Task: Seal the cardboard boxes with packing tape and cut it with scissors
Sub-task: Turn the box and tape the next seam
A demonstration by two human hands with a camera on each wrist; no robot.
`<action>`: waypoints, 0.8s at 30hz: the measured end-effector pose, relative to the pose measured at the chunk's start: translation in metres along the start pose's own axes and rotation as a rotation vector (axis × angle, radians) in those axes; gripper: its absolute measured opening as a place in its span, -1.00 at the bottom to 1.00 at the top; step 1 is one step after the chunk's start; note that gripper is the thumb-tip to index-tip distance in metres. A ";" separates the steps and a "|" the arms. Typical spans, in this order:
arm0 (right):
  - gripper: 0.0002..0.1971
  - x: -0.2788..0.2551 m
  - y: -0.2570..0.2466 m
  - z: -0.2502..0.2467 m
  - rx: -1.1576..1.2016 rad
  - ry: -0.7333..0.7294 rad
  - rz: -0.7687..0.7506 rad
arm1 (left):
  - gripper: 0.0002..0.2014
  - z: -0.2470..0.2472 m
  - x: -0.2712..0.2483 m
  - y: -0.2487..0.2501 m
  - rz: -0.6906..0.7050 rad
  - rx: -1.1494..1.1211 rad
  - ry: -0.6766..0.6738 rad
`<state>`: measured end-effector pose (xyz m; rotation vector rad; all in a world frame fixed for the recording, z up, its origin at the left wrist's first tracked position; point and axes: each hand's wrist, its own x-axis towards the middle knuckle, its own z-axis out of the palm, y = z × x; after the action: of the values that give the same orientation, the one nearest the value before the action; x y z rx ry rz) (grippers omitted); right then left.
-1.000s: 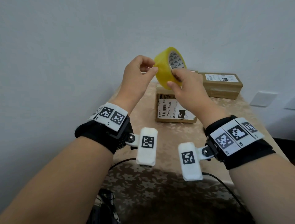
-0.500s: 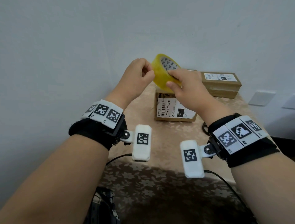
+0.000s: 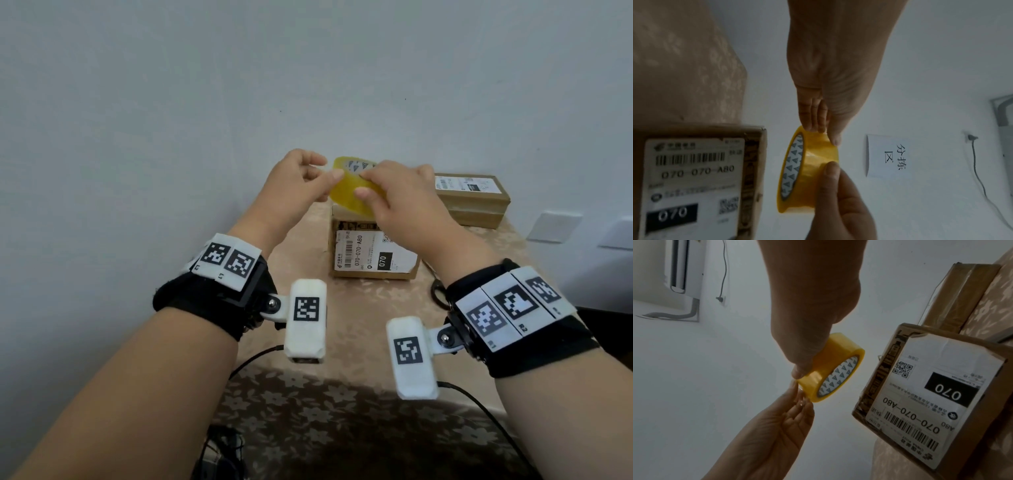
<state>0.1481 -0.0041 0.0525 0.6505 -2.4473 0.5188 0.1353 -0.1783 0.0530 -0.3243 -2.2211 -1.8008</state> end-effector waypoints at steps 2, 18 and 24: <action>-0.74 0.000 0.001 -0.004 0.041 0.027 0.039 | -0.95 0.002 0.001 0.005 -0.028 -0.103 -0.025; -0.46 0.090 0.008 -0.046 -0.259 -0.312 0.301 | -0.77 -0.010 0.039 0.010 -0.365 -0.096 0.045; -0.53 0.101 0.000 -0.013 -0.460 -0.444 0.283 | -0.93 0.000 0.035 -0.019 -0.530 -0.166 -0.005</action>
<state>0.0790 -0.0314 0.1223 0.2421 -2.9536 -0.1150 0.0964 -0.1824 0.0473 0.2603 -2.3136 -2.2456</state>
